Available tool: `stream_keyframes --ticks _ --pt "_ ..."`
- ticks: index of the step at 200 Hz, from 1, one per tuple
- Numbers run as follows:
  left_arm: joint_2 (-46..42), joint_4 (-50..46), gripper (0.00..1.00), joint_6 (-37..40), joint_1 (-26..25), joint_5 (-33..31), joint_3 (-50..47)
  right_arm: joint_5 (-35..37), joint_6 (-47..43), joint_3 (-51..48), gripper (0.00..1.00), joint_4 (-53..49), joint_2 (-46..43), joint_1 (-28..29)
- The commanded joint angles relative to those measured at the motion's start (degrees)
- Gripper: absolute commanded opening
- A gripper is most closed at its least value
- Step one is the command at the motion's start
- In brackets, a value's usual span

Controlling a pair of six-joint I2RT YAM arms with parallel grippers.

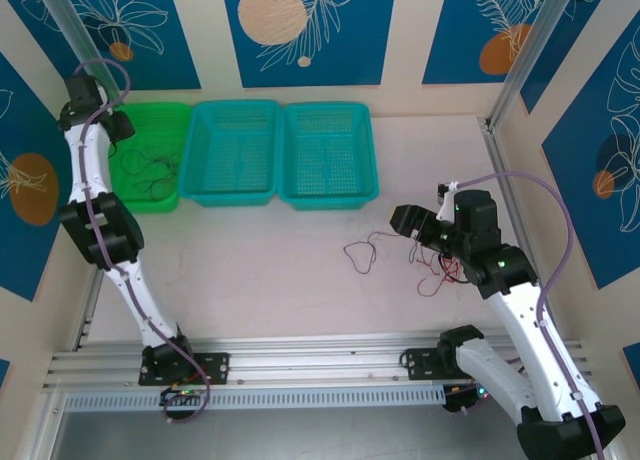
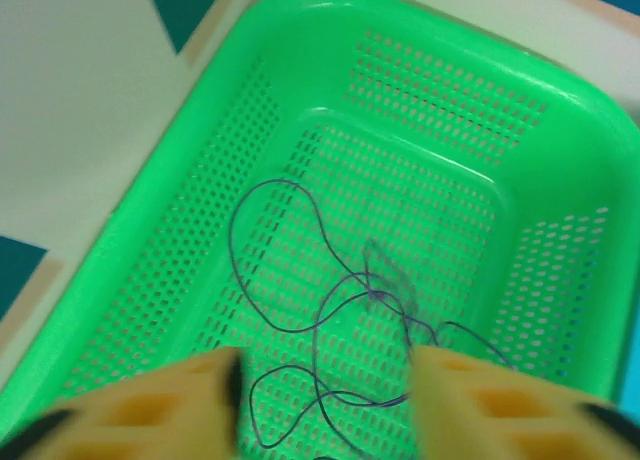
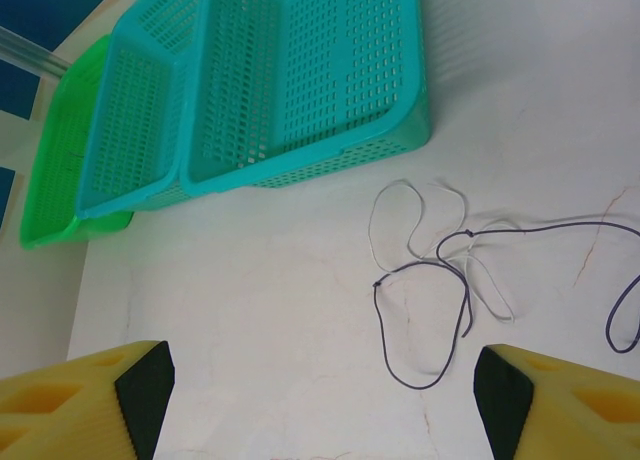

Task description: Untangle the cables

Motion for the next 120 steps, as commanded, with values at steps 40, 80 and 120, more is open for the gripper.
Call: stream_keyframes --ticks 40,80,120 --pt "-11.5 6.0 0.77 -6.3 -0.7 14.1 -4.8 0.4 0.8 1.9 0.81 -0.7 -0.6 1.1" --pt "-29.9 17.5 0.75 -10.5 -7.8 20.4 -22.6 3.7 2.3 -0.1 0.81 -1.5 -0.1 1.1" --pt "-48.9 27.3 0.74 -12.3 -22.0 16.7 -42.5 5.6 3.7 -0.6 0.81 -5.4 3.2 0.5"
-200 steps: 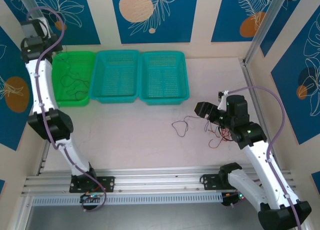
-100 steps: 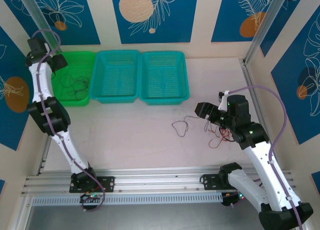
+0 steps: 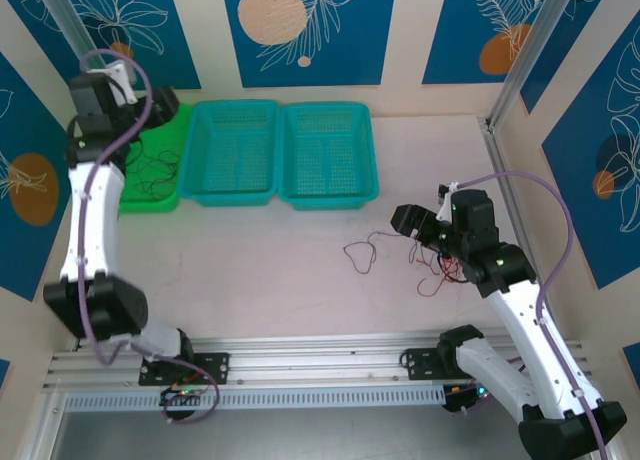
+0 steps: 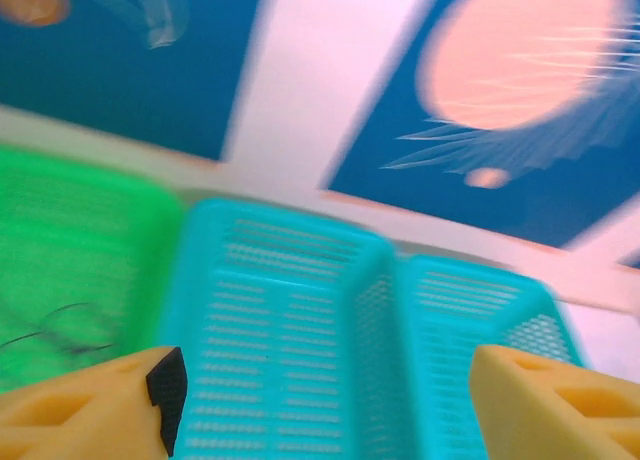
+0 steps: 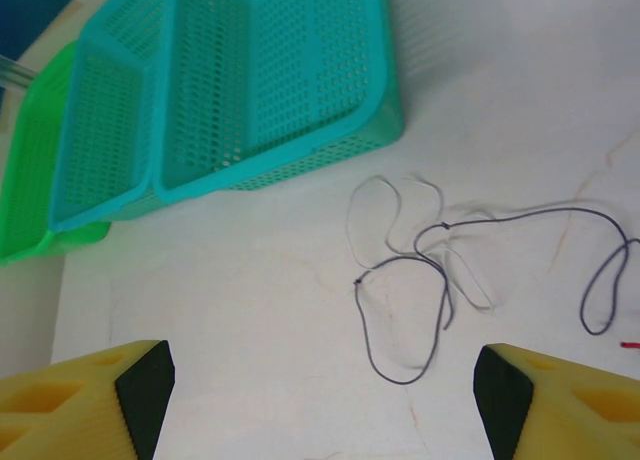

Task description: Untangle the cables

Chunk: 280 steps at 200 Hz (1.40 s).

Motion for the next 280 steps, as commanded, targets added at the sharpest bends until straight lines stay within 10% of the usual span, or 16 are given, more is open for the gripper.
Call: stream_keyframes --ticks 1,56,120,236,280 --pt "-8.0 7.8 0.74 -2.6 -7.1 -0.3 -9.3 1.7 1.5 -1.0 0.81 -3.5 1.7 -0.3" --pt "-19.1 11.6 0.72 -6.3 -36.6 -8.5 -26.5 4.4 6.1 -4.2 0.82 -5.6 4.9 -2.1" --pt "-7.0 30.3 0.69 -22.9 -62.2 -16.7 -44.8 3.6 7.9 -5.9 0.82 -5.6 6.1 -3.6" --pt "22.3 41.2 0.66 -32.4 -64.7 -17.5 -38.5 4.3 6.9 -8.9 0.82 -7.6 0.5 -4.8" --pt "26.3 41.7 0.23 -33.3 -64.7 -15.6 -35.6 6.5 8.8 -8.7 0.82 -9.4 0.3 -5.0"
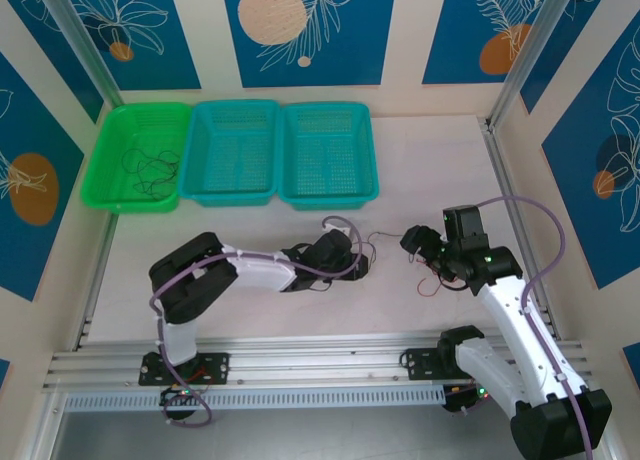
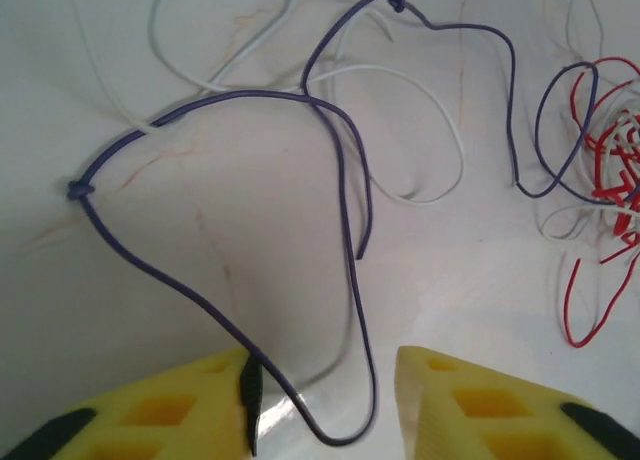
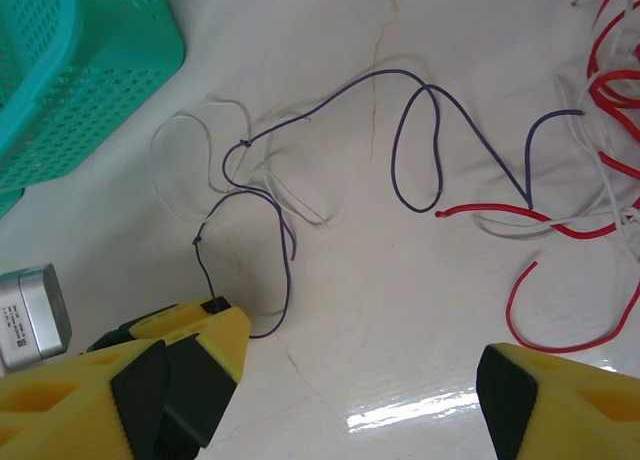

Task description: Untangle the cables

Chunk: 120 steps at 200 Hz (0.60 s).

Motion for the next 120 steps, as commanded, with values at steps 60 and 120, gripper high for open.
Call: stream_keyframes --ticks 60,120 --pt "-11.5 -4.3 0.00 4.8 0.5 -1.9 2.7 0.5 10.7 -6.8 0.82 5.2 3.3 -0.1" --pt "-31.9 -18.2 0.00 17.5 2.5 -8.5 4.9 4.2 17.5 -7.0 0.82 6.0 18.8 -5.0"
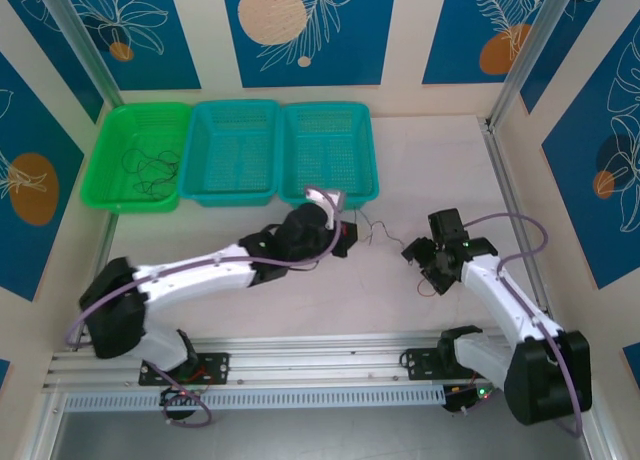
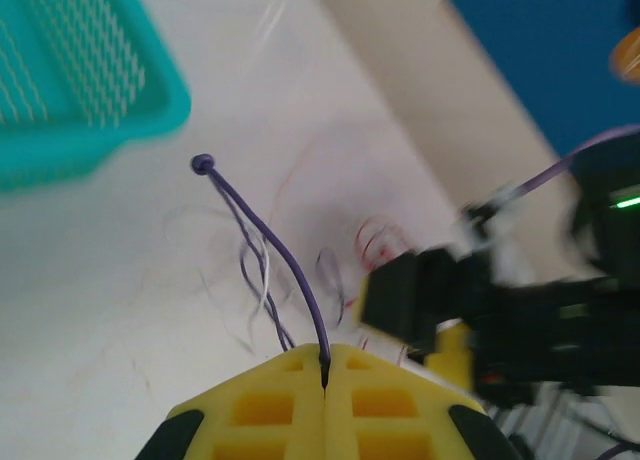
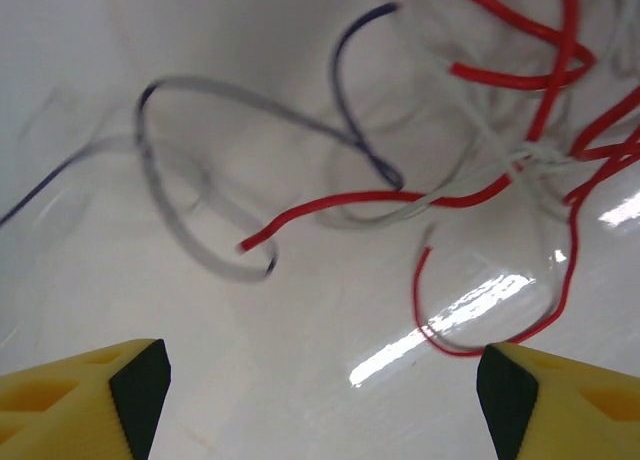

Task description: Untangle the cables

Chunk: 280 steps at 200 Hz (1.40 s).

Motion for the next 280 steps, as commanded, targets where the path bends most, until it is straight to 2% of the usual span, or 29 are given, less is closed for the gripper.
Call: stream_keyframes --ticks 1,51,91,114,133,156,170,187,218,242,280 --pt "-6.0 -7.5 0.00 7.0 1.6 -3.9 1.6 0.7 4.4 -0.1 0.82 0.9 4.3 -2.9" --pt "-18.8 -16.8 0.00 12.9 7.1 -4.7 2.6 -2.0 5.8 -0.2 0.81 4.3 11.5 -8.8" --pt "-26.1 -30.7 0.00 20.2 15.9 -5.1 5.9 -3.3 5.0 0.0 0.80 6.2 13.2 -14.3" --pt "-30.1 -35.3 0.00 21.3 22.2 -4.4 5.6 -4.0 4.2 0.4 0.80 6.3 13.9 -18.0" --pt "-32.7 -37.4 0.00 21.2 24.7 -3.3 4.6 -5.3 2.3 0.6 0.80 6.9 13.5 -19.7" --pt "-35.4 -39.0 0.00 20.8 25.5 -4.0 2.1 -5.7 -0.5 1.1 0.80 7.8 12.3 -19.7" --pt "-37.3 -40.4 0.00 20.8 26.1 -5.3 0.7 -7.1 -2.9 1.1 0.76 8.8 10.9 -19.5" --pt "-39.2 -40.5 0.00 20.3 26.6 -4.9 -0.8 -7.9 -5.3 1.2 0.75 9.2 8.7 -17.3" --pt "-40.5 -38.6 0.00 19.5 26.6 0.1 -2.2 -8.5 -8.8 3.3 0.82 6.7 3.1 -11.4" --pt "-40.8 -40.1 0.00 21.5 26.7 -3.0 0.2 -7.7 -10.2 6.5 0.86 3.2 -2.4 -8.5" --pt "-39.7 -42.1 0.00 24.8 26.6 -5.1 5.1 -6.3 -12.6 13.9 0.87 -1.3 -9.2 -4.1"
